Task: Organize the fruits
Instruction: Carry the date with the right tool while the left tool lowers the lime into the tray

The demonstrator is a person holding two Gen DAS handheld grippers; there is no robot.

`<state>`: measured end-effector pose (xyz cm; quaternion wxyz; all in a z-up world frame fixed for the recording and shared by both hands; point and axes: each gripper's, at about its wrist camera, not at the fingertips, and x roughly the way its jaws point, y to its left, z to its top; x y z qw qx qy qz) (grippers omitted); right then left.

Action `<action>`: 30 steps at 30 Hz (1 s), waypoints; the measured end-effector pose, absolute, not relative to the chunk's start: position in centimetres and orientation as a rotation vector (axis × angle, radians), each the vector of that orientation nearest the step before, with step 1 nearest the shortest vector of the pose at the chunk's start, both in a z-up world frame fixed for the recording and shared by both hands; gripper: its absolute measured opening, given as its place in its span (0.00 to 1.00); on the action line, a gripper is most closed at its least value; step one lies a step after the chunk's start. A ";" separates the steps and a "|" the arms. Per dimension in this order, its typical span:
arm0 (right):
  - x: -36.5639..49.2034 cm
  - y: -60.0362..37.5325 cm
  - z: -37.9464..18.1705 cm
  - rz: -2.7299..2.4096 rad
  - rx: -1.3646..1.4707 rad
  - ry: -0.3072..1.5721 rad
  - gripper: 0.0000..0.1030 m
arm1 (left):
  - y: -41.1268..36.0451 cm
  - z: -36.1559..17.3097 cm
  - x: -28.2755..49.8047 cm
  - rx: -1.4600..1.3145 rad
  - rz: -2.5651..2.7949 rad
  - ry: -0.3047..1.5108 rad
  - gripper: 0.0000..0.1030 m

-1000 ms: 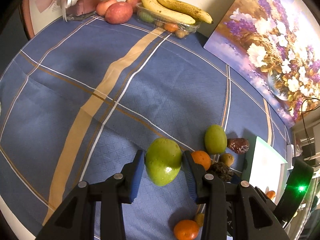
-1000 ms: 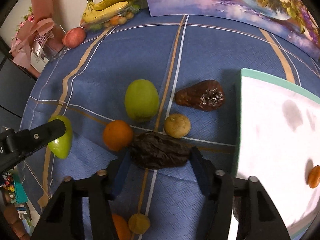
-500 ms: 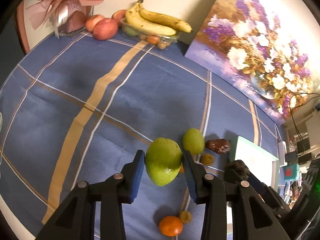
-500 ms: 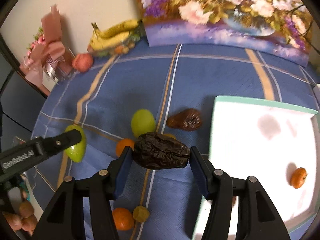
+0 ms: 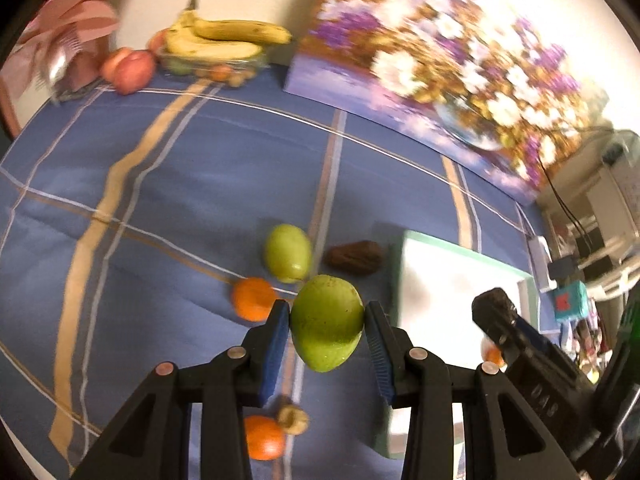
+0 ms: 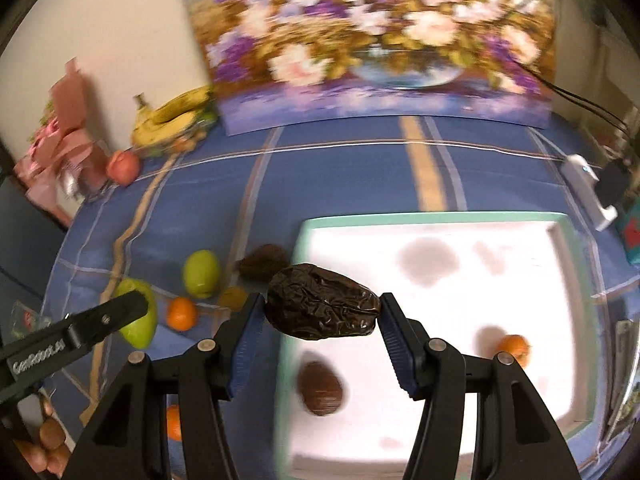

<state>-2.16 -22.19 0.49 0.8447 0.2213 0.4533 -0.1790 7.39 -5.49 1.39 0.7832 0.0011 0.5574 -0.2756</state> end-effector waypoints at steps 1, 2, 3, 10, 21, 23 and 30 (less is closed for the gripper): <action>-2.7 -23.1 0.5 -0.396 0.480 0.951 0.58 | -6.1 1.3 7.0 0.012 -0.610 1.205 0.40; -3.3 -23.9 0.5 -0.411 0.494 0.945 0.58 | -6.9 1.3 6.6 0.023 -0.629 1.208 0.40; -3.8 -24.6 0.4 -0.427 0.509 0.940 0.58 | -7.3 1.3 6.4 0.029 -0.642 1.210 0.40; -6.6 -28.5 0.2 -0.526 0.559 0.912 0.58 | -11.1 1.0 4.1 0.097 -0.730 1.203 0.40; -8.3 -31.4 0.1 -0.596 0.583 0.894 0.58 | -15.3 0.1 2.8 0.178 -0.787 1.180 0.40; -8.4 -31.8 0.0 -0.601 0.586 0.898 0.58 | -16.1 -0.2 2.7 0.197 -0.793 1.174 0.40; -8.1 -33.0 -1.5 -0.614 0.592 0.942 0.58 | -18.2 -2.3 2.6 0.239 -0.802 1.199 0.40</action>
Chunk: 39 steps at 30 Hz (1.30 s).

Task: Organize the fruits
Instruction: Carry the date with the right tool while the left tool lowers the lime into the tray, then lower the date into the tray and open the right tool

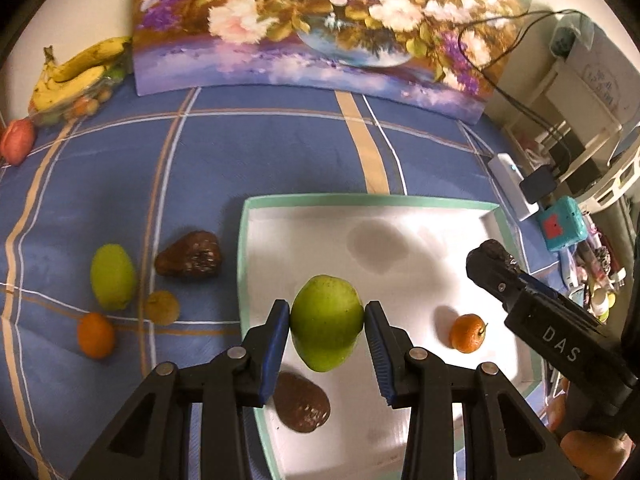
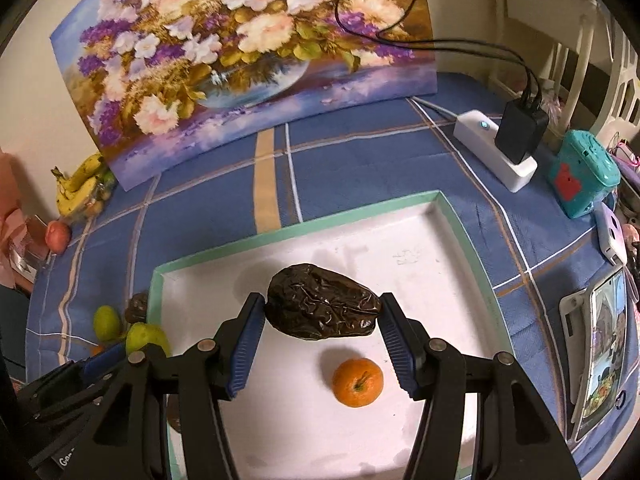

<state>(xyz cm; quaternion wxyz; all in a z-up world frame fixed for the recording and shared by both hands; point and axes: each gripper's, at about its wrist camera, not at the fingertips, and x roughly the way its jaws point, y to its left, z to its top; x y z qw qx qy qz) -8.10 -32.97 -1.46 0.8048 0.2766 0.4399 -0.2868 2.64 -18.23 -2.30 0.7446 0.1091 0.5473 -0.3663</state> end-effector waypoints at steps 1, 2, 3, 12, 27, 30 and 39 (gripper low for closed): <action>-8.1 -33.1 -1.8 -0.617 0.596 0.950 0.58 | -18.4 -2.6 2.6 0.244 -0.802 1.203 0.40; -8.0 -33.3 -2.2 -0.619 0.601 0.960 0.58 | -18.7 -3.0 2.7 0.250 -0.800 1.209 0.40; -8.0 -33.4 -2.6 -0.622 0.606 0.971 0.58 | -18.9 -3.4 2.6 0.257 -0.798 1.215 0.40; -8.4 -34.3 -5.9 -0.649 0.644 1.058 0.58 | -19.6 -5.2 2.8 0.279 -0.787 1.242 0.40; -8.2 -34.2 -6.6 -0.658 0.635 1.084 0.58 | -19.5 -4.6 3.2 0.249 -0.802 1.279 0.46; -8.2 -34.3 -6.0 -0.668 0.625 1.076 0.58 | -19.3 -3.1 3.2 0.239 -0.817 1.259 0.47; -8.7 -33.6 -1.5 -0.668 0.589 1.018 0.58 | -17.3 1.9 4.1 0.194 -0.820 1.190 0.47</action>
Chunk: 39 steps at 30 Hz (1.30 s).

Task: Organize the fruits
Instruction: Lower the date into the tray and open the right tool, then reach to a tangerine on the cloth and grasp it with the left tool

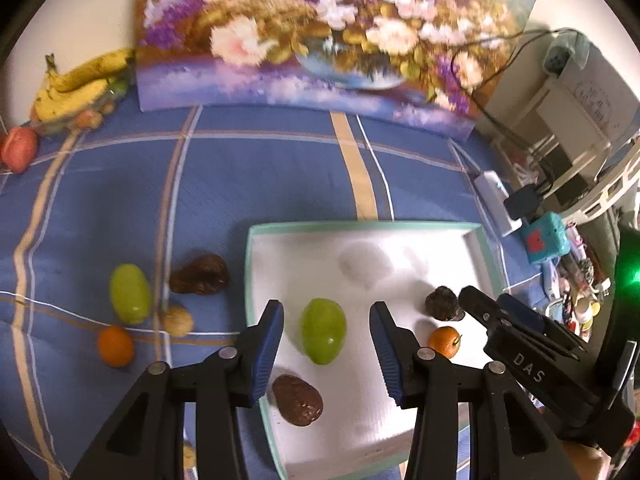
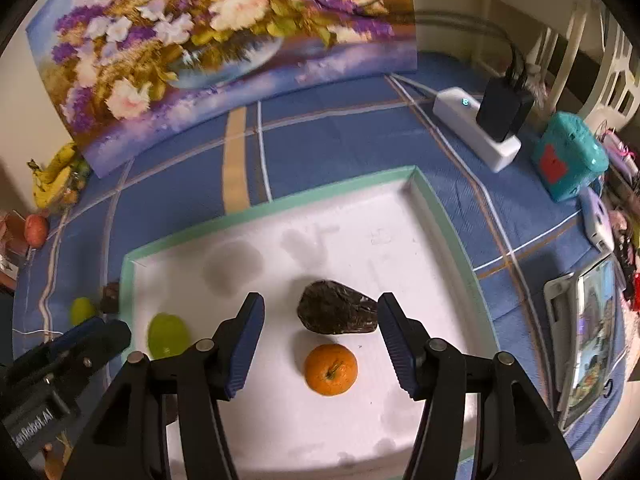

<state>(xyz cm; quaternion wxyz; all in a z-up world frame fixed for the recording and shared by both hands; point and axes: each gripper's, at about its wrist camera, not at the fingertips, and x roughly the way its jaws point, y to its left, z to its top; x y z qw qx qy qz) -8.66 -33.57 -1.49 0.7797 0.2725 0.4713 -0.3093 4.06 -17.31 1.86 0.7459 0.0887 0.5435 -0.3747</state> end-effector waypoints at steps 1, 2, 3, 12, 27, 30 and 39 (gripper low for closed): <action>-8.7 -33.4 -1.0 -0.669 0.584 1.014 0.58 | -17.0 2.3 4.2 0.189 -0.817 1.181 0.47; -8.8 -33.2 -0.5 -0.672 0.580 1.011 0.58 | -16.7 2.6 4.2 0.187 -0.814 1.174 0.47; -8.9 -33.0 -0.1 -0.675 0.577 1.009 0.58 | -16.5 2.8 4.3 0.187 -0.810 1.170 0.47; -9.3 -31.4 1.7 -0.673 0.549 0.991 0.69 | -14.3 2.6 5.0 0.207 -0.716 1.170 0.75; -8.5 -28.6 0.8 -0.652 0.478 1.034 0.86 | -9.3 2.5 6.4 0.181 -0.583 1.139 1.00; -8.4 -27.9 1.0 -0.643 0.470 1.023 0.92 | -8.2 2.7 6.7 0.169 -0.561 1.131 1.00; -7.7 -25.1 1.4 -0.600 0.422 0.989 0.92 | -5.1 3.2 6.8 0.152 -0.517 1.104 1.00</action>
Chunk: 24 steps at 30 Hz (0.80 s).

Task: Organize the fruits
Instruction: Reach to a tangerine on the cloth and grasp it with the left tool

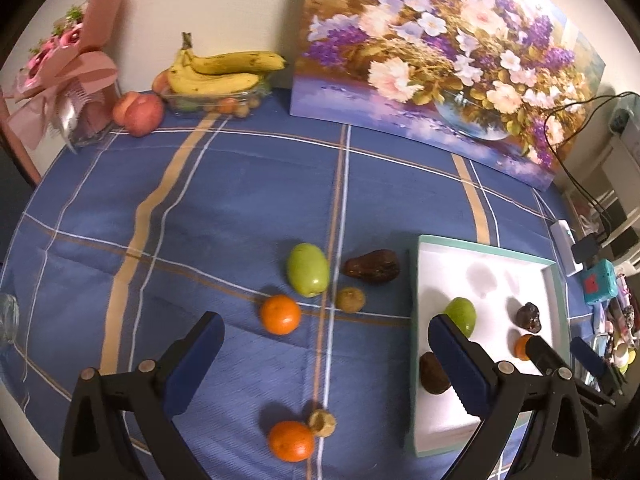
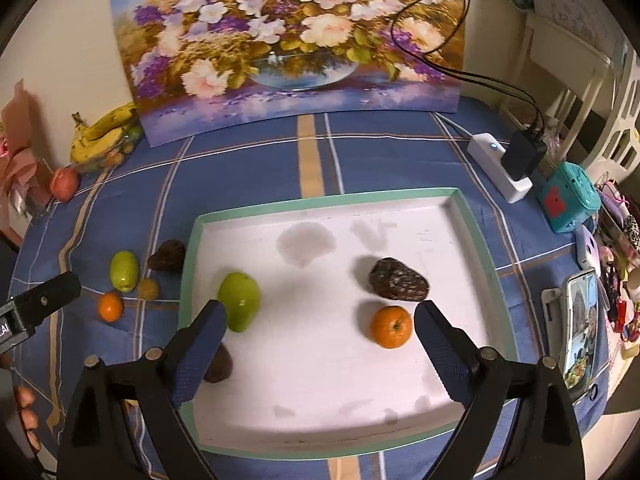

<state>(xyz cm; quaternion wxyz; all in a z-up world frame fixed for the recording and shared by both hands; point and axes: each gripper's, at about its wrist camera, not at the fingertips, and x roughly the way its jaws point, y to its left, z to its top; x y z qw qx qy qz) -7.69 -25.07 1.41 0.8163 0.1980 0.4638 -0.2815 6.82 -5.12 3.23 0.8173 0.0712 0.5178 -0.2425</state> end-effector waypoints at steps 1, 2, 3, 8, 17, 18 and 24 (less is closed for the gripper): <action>-7.7 -24.7 1.3 -0.594 0.423 0.987 0.92 | -4.8 3.3 6.8 0.145 -0.514 1.101 1.00; -7.7 -24.4 1.2 -0.589 0.424 0.987 0.92 | -4.5 3.3 6.8 0.138 -0.511 1.099 1.00; -7.7 -24.1 1.1 -0.585 0.425 0.989 0.92 | -4.1 3.3 6.7 0.132 -0.507 1.099 1.00; -8.0 -22.6 0.3 -0.566 0.422 1.013 0.92 | -2.5 3.0 6.3 0.103 -0.496 1.102 1.00; -8.5 -20.4 -0.5 -0.533 0.396 1.063 0.92 | -0.8 1.2 5.4 0.086 -0.489 1.141 1.00; -8.6 -20.2 -0.5 -0.530 0.392 1.069 0.92 | -0.7 0.8 5.3 0.090 -0.481 1.154 1.00; -8.9 -19.5 -1.0 -0.523 0.390 1.087 0.92 | -0.1 -1.4 5.0 0.107 -0.469 1.234 1.00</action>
